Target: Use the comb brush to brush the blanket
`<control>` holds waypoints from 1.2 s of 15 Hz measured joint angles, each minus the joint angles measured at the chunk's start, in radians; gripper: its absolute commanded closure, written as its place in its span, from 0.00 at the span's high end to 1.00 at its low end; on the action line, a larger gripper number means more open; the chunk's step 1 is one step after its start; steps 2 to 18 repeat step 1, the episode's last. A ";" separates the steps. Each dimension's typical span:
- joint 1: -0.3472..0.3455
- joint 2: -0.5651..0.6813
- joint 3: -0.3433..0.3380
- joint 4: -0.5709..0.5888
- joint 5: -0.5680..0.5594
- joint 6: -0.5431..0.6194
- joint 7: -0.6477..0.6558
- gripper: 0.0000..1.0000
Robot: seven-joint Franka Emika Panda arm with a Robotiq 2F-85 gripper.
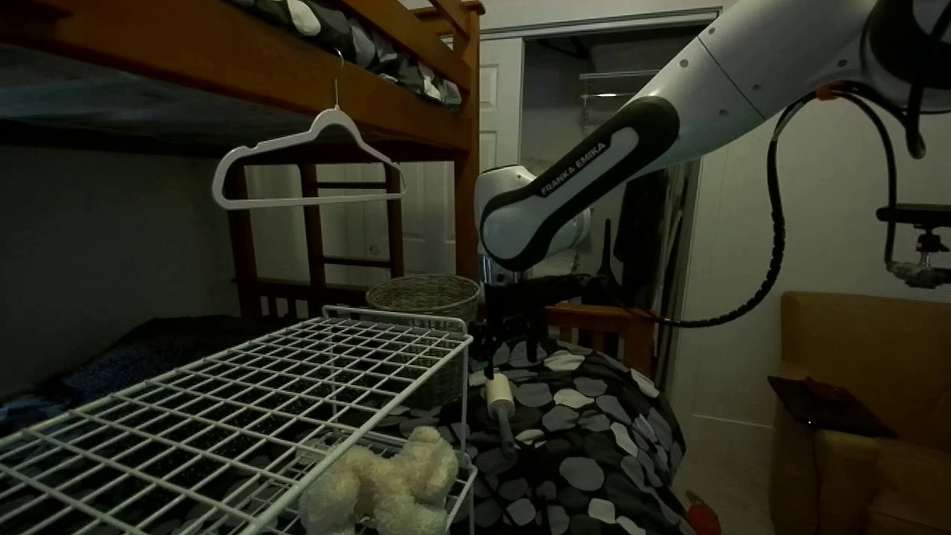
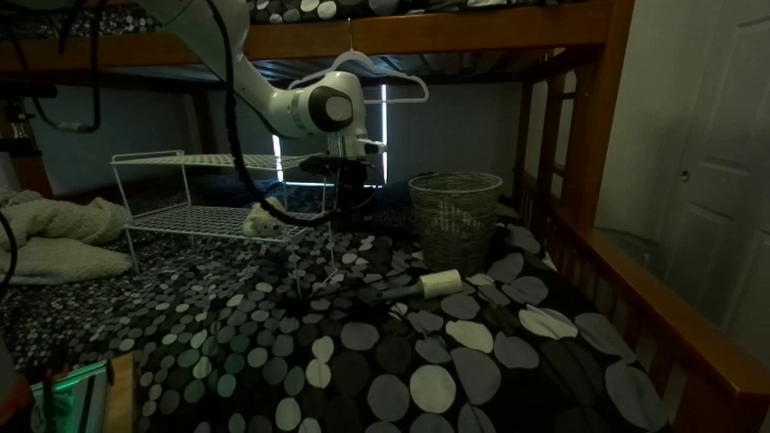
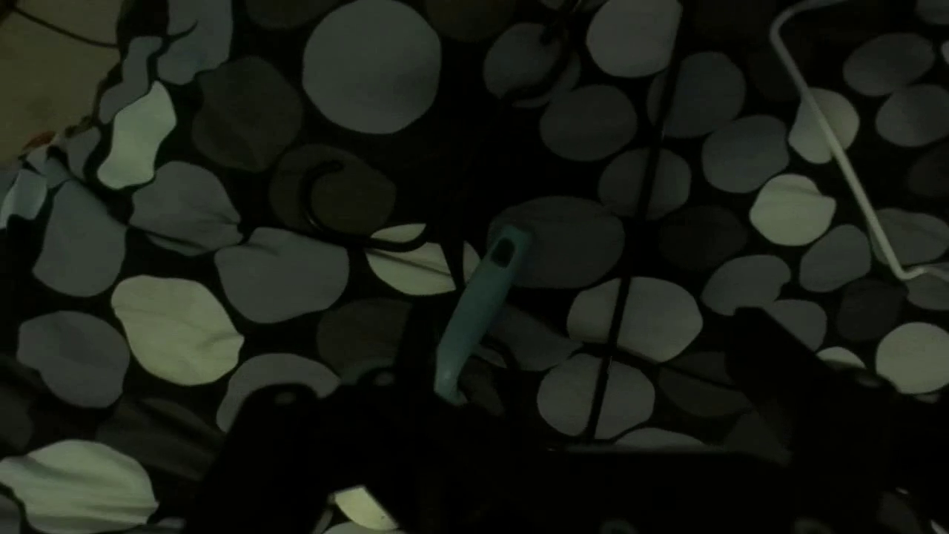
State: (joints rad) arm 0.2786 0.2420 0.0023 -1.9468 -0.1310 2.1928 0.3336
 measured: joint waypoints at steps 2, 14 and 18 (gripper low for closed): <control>-0.009 -0.010 0.003 -0.003 -0.001 -0.002 -0.024 1.00; -0.009 -0.010 0.003 -0.003 -0.001 -0.002 -0.024 1.00; -0.009 -0.010 0.003 -0.003 -0.001 -0.002 -0.024 1.00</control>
